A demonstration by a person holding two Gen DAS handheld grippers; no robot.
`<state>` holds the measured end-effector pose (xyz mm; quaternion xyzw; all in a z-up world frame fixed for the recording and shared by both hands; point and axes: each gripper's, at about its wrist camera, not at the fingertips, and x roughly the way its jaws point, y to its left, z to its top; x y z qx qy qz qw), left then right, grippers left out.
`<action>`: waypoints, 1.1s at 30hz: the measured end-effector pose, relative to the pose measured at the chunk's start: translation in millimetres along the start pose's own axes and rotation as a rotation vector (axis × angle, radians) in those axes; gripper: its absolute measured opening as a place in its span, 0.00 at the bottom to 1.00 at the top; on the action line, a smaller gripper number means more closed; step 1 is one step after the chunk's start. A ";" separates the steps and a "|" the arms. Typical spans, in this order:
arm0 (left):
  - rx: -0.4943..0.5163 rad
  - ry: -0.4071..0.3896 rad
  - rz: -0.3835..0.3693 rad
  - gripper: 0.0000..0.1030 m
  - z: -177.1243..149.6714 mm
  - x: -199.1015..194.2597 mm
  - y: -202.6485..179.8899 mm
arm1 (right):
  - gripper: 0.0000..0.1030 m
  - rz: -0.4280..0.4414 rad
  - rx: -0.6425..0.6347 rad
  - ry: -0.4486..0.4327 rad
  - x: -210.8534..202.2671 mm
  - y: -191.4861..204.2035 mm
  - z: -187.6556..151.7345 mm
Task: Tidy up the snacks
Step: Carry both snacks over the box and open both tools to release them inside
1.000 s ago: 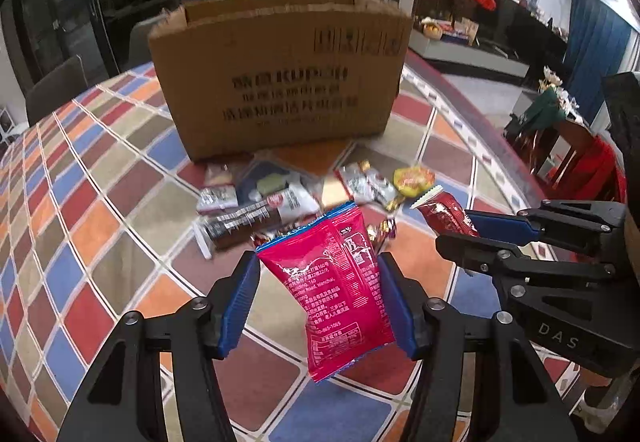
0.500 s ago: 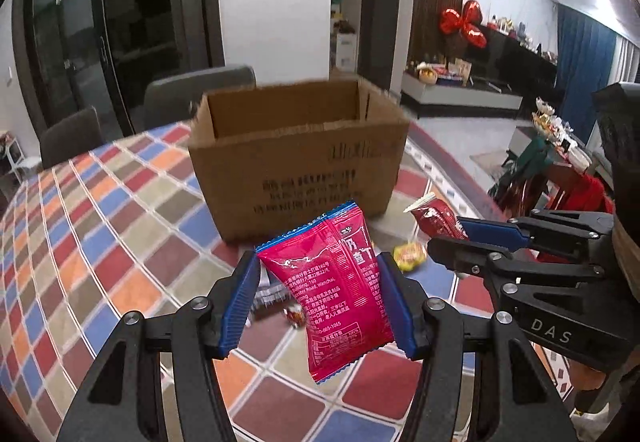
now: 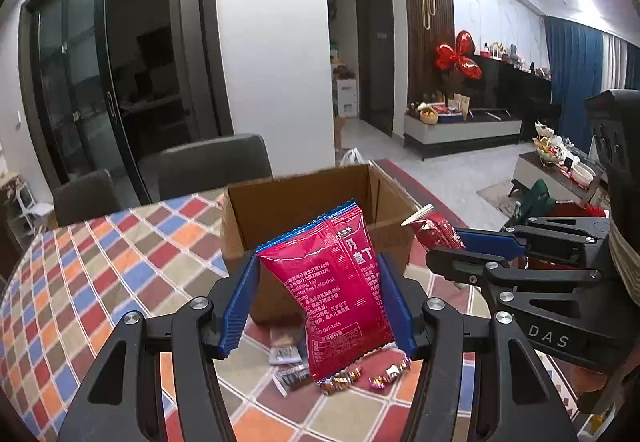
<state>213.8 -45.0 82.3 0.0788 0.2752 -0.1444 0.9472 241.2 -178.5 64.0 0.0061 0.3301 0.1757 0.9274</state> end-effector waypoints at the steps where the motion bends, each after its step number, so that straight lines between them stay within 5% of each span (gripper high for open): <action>1: 0.004 -0.008 0.001 0.57 4.6 -0.2 1.6 | 0.23 0.000 -0.002 -0.006 -0.1 0.2 4.7; 15: 0.038 -0.051 -0.003 0.57 59.3 28.8 23.6 | 0.23 0.044 0.031 -0.005 21.9 -13.4 59.3; 33: -0.016 0.108 -0.021 0.58 87.9 124.1 42.4 | 0.23 -0.053 0.081 0.070 92.7 -50.6 99.2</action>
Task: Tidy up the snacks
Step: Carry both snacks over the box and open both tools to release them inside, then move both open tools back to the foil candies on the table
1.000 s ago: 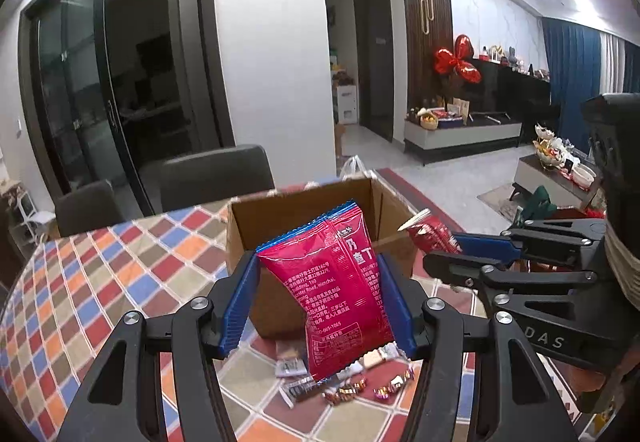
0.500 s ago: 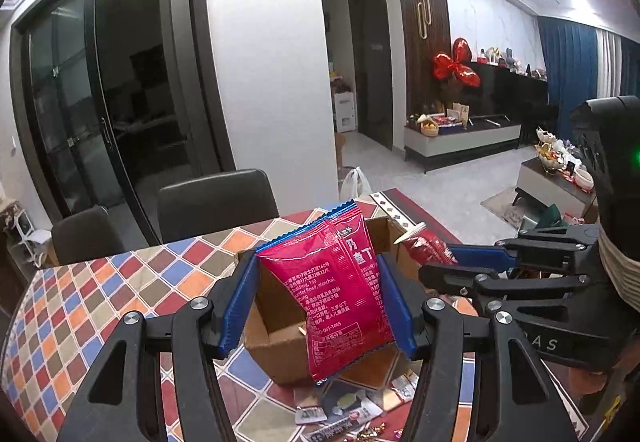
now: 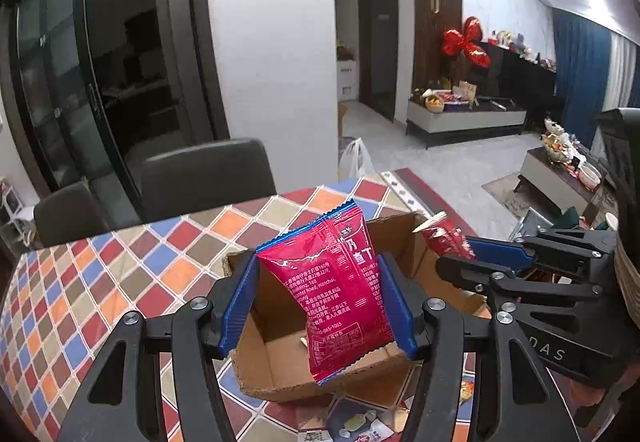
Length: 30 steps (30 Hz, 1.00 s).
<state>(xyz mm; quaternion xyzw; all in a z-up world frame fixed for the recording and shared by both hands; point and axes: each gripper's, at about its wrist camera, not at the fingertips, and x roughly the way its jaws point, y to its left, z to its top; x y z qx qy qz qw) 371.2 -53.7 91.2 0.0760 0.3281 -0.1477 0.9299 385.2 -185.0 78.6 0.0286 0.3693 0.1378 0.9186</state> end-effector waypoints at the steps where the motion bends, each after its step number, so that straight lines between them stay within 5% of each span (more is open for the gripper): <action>1: -0.009 0.012 0.004 0.59 0.9 4.7 0.5 | 0.23 -0.007 0.004 0.004 3.9 -1.8 0.6; 3: -0.041 0.032 0.011 0.66 2.4 13.9 5.1 | 0.24 -0.021 0.015 0.000 8.0 -3.7 -0.1; 7: -0.062 0.036 0.022 0.73 -1.9 14.1 7.4 | 0.44 -0.081 0.014 0.001 13.4 -5.9 -1.3; 30: 0.054 -0.147 0.020 0.73 -85.9 -97.5 -20.9 | 0.44 -0.018 -0.042 -0.070 -59.1 29.3 -74.0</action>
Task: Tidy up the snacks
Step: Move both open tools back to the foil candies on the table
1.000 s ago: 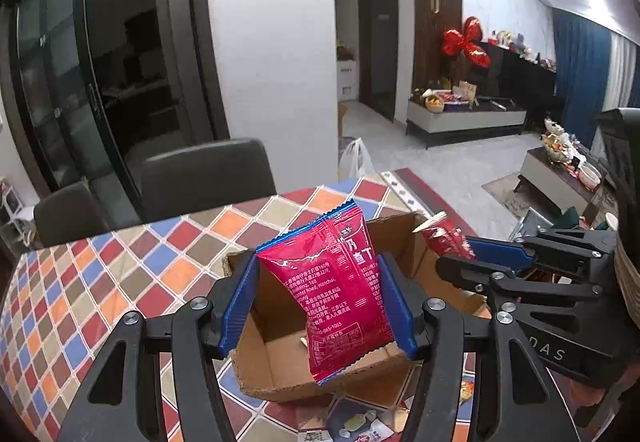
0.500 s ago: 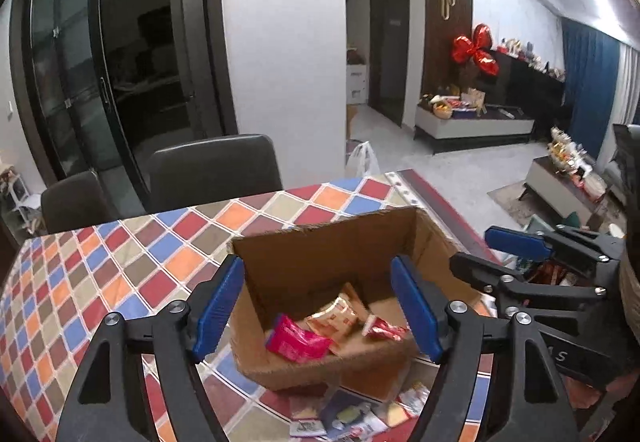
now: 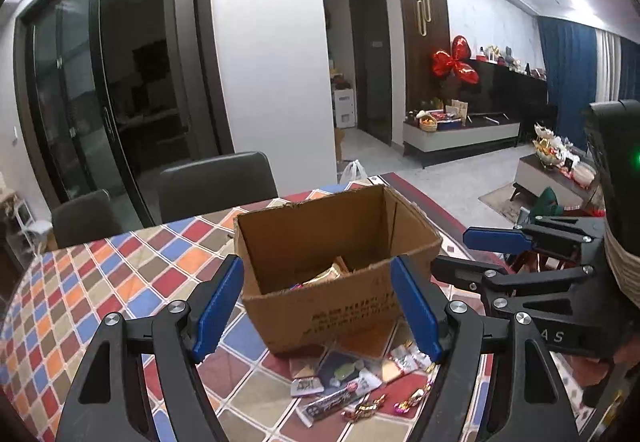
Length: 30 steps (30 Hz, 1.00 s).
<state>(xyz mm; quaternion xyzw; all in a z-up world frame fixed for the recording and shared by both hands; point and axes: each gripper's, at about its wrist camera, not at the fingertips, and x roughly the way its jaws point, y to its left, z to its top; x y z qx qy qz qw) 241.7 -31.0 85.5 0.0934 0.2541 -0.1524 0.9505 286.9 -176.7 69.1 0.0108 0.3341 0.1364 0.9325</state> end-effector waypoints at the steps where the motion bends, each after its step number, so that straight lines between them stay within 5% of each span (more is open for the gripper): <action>1: 0.015 -0.003 0.002 0.73 -4.0 -4.3 -2.8 | 0.44 0.002 -0.001 0.000 -1.6 1.4 -3.9; 14: 0.164 -0.008 0.025 0.73 -58.7 -24.0 -30.7 | 0.44 0.036 -0.018 0.084 -4.5 13.0 -63.5; 30: 0.251 0.130 -0.053 0.73 -113.2 3.9 -42.9 | 0.44 0.038 -0.036 0.227 28.1 14.4 -129.9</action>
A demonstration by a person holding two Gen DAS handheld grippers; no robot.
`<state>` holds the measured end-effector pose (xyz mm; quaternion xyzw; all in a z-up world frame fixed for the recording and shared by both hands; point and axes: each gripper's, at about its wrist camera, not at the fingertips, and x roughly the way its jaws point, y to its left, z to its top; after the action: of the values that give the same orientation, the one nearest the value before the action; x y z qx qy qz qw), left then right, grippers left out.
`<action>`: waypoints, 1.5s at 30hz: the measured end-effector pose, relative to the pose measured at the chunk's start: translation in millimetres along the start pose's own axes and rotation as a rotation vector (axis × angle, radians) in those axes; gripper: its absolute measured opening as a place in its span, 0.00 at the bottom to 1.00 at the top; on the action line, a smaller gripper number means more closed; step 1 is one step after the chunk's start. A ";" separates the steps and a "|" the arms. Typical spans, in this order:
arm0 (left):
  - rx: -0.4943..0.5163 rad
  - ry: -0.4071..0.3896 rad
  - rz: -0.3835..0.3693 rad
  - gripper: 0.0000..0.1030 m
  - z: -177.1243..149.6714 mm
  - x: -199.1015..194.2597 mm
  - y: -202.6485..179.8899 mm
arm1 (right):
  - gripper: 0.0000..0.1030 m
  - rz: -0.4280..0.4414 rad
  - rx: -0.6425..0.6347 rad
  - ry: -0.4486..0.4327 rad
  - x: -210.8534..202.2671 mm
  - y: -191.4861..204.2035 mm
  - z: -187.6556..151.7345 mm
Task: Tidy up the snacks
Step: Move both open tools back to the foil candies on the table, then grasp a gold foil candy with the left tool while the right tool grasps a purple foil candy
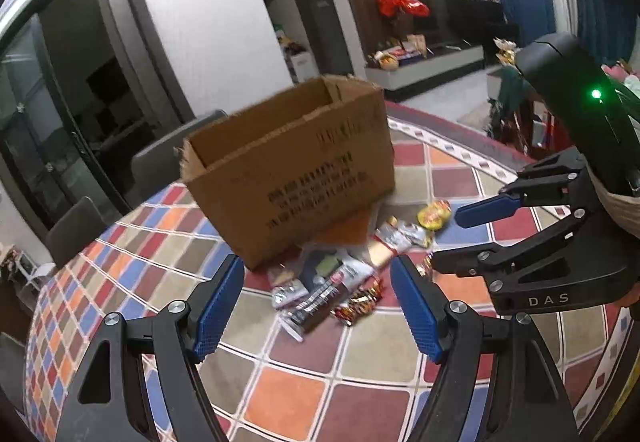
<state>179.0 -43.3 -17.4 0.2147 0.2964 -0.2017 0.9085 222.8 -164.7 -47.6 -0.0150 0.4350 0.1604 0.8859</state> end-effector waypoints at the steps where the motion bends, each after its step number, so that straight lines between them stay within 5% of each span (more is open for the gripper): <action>1: 0.006 0.014 -0.014 0.73 -2.5 4.8 -1.8 | 0.44 0.006 0.000 0.008 3.0 0.6 -1.4; 20: 0.000 0.163 -0.180 0.58 -25.7 75.5 -5.6 | 0.44 0.048 0.082 0.083 57.4 -14.1 -16.9; 36: -0.022 0.214 -0.200 0.45 -31.3 113.5 -7.1 | 0.38 0.053 0.106 0.095 74.9 -17.9 -16.5; 42: -0.049 0.232 -0.234 0.26 -30.9 116.9 -6.2 | 0.29 0.069 0.120 0.094 76.4 -18.6 -15.3; 45: -0.049 0.227 -0.231 0.25 -32.6 115.1 -8.8 | 0.28 0.066 0.114 0.092 76.4 -16.3 -15.9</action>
<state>245.4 -61.5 -115.6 0.1785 0.4249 -0.2719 0.8448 259.1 -162.1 -118.6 0.0425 0.4838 0.1636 0.8587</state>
